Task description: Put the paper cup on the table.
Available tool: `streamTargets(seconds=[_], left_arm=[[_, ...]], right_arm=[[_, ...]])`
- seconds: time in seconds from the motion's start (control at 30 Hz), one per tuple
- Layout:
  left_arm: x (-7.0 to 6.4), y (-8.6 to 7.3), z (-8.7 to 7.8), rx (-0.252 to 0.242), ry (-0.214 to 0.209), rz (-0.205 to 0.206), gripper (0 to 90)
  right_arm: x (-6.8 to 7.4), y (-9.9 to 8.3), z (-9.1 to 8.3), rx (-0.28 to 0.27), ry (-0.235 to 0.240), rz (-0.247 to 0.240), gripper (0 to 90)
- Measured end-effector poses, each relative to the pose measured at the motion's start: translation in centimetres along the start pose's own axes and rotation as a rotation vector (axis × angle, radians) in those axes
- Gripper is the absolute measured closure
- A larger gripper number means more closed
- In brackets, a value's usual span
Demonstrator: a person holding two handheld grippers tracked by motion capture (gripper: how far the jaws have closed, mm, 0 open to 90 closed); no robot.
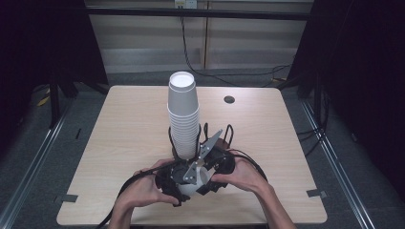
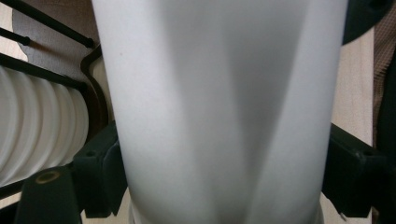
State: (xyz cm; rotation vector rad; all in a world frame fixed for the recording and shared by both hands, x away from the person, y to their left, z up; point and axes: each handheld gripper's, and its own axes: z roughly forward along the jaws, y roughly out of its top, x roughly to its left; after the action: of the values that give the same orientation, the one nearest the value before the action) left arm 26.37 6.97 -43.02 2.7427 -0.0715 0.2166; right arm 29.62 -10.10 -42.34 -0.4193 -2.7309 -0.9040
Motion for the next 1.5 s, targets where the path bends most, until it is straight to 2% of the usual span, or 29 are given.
streamTargets(seconds=[0.2, 0.33, 0.37, 0.4, 0.47, 0.5, 0.57, 0.63, 0.67, 0.7, 0.73, 0.8, 0.9, 0.93, 1.0, 1.03, 1.1, 1.13, 1.27, 1.33, 1.5], left_arm=[[-0.17, 0.13, -0.04, -0.01, 0.006, 0.004, 16.0], [-0.28, 0.22, -0.05, 0.004, 0.014, 0.012, 16.0], [-0.44, 0.2, -0.05, -0.009, 0.013, -0.002, 16.0], [-0.49, 0.25, -0.25, -0.015, 0.013, 0.014, 16.0], [-0.55, 0.24, -0.26, -0.021, 0.017, 0.007, 16.0], [-0.28, 0.28, -0.43, 0.004, 0.024, 0.041, 16.0], [-0.29, 0.24, -0.41, -0.005, 0.021, 0.031, 16.0], [-0.37, 0.23, -0.31, -0.009, 0.017, 0.022, 16.0], [-0.51, 0.19, -0.18, -0.018, 0.017, -0.001, 16.0], [-0.48, 0.18, -0.12, -0.016, 0.016, -0.002, 16.0], [-0.23, 0.17, -0.19, 0.007, 0.017, 0.025, 16.0], [-0.24, 0.01, -0.05, -0.008, 0.017, 0.002, 15.8], [-0.15, -0.03, -0.09, -0.008, 0.021, 0.009, 15.2], [-0.18, -0.11, -0.03, -0.025, 0.026, -0.007, 14.9], [-0.18, -0.16, -0.07, -0.028, 0.026, -0.011, 14.6], [-0.06, -0.29, -0.24, -0.039, 0.026, 0.007, 14.2], [-0.12, -0.36, -0.24, -0.05, 0.026, 0.001, 14.1], [-0.08, -0.34, -0.31, -0.04, 0.015, 0.005, 14.7], [-0.21, -0.07, -0.27, -0.013, 0.018, -0.002, 16.1], [-0.11, -0.05, -0.35, -0.018, 0.022, 0.009, 16.4], [-0.32, 0.15, -0.38, -0.041, 0.021, 0.002, 16.4]], right_arm=[[-0.03, 0.19, 0.28, 0.002, 0.026, 0.019, 18.8], [-0.28, 0.23, 0.44, -0.002, 0.05, 0.025, 19.7], [-0.29, 0.24, 0.44, 0.0, 0.055, 0.026, 19.6], [-0.27, 0.28, 0.42, -0.008, 0.072, 0.024, 18.6], [-0.3, 0.29, 0.41, -0.01, 0.082, 0.024, 18.3], [-0.32, 0.3, 0.38, -0.013, 0.082, 0.022, 18.4], [-0.34, 0.37, 0.36, -0.014, 0.084, 0.022, 18.4], [-0.34, 0.38, 0.43, -0.019, 0.078, 0.012, 18.6], [-0.33, 0.4, 0.43, -0.015, 0.078, 0.017, 18.9], [-0.33, 0.4, 0.43, -0.01, 0.074, 0.017, 19.4], [-0.31, 0.39, 0.44, -0.009, 0.067, 0.02, 20.4], [-0.25, 0.31, 0.43, -0.003, 0.048, 0.023, 22.1], [-0.23, 0.24, 0.31, -0.005, 0.04, 0.023, 22.7], [-0.27, 0.2, 0.23, -0.011, 0.03, 0.018, 23.1], [-0.28, 0.17, 0.17, -0.01, 0.029, 0.021, 23.2], [-0.28, 0.16, 0.06, -0.014, 0.026, 0.015, 23.4], [-0.26, 0.15, 0.03, -0.015, 0.026, 0.015, 23.5], [-0.23, 0.13, 0.04, -0.013, 0.028, 0.015, 23.6], [-0.14, 0.24, 0.33, 0.005, 0.027, 0.018, 22.0], [-0.16, 0.25, 0.35, -0.009, 0.026, 0.013, 21.2], [-0.19, 0.44, 0.42, -0.016, 0.033, 0.011, 19.2]])
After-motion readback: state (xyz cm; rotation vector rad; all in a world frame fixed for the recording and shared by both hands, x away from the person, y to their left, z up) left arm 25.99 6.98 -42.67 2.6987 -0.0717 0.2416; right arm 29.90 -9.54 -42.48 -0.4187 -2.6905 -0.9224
